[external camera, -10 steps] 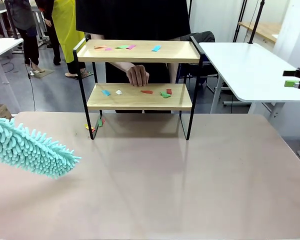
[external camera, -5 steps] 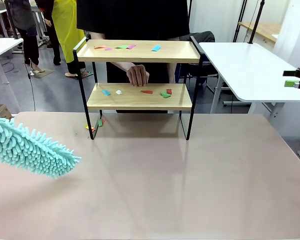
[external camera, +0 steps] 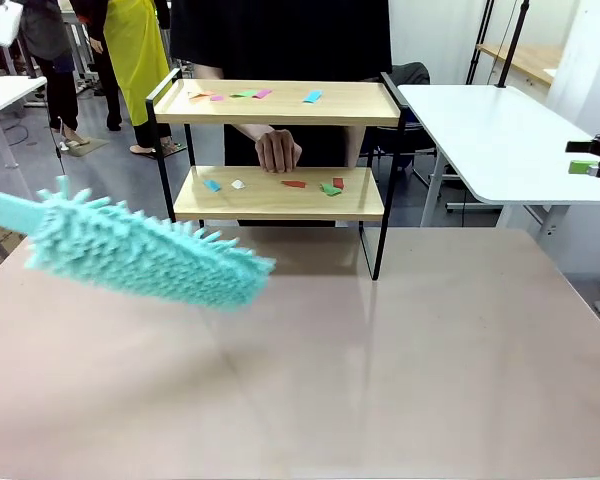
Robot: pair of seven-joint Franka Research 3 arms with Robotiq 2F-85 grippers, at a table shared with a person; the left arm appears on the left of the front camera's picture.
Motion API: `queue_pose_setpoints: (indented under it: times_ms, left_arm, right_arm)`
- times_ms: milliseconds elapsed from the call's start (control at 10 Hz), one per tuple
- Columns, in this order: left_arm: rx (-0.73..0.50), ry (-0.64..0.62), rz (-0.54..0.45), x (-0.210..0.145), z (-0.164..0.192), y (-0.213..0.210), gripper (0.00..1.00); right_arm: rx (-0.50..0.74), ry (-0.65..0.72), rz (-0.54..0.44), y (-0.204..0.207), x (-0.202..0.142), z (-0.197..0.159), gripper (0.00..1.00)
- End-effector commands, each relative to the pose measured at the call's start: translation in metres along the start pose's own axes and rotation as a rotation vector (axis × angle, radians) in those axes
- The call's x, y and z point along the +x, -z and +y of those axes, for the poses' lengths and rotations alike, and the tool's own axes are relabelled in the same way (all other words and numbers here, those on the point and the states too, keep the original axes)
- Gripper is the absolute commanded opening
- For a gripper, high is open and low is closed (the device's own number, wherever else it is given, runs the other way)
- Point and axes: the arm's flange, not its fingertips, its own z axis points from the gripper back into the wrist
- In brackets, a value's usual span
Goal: Clean the shelf.
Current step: Clean the specific section of the Shelf indicated by the human with the Duster.
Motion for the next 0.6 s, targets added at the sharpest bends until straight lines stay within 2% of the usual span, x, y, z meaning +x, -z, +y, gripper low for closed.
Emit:
queue_pose_setpoints:
  times_ms: [0,200,400,500]
  left_arm:
    - [-0.082,-0.018,-0.154,0.009,-0.003,0.020,0.13]
    - [-0.181,-0.066,-0.319,0.028,-0.014,0.039,0.13]
    - [-0.209,-0.176,-0.407,0.059,-0.038,0.055,0.13]
    - [-0.183,-0.277,-0.416,0.065,-0.048,0.061,0.13]
  right_arm:
    - [0.002,-0.007,-0.002,0.002,0.004,0.001,1.00]
    - [0.002,-0.007,-0.002,0.002,0.004,0.001,1.00]
    - [0.002,-0.007,-0.002,0.002,0.004,0.001,1.00]
    - [0.002,-0.007,-0.002,0.002,0.004,0.001,1.00]
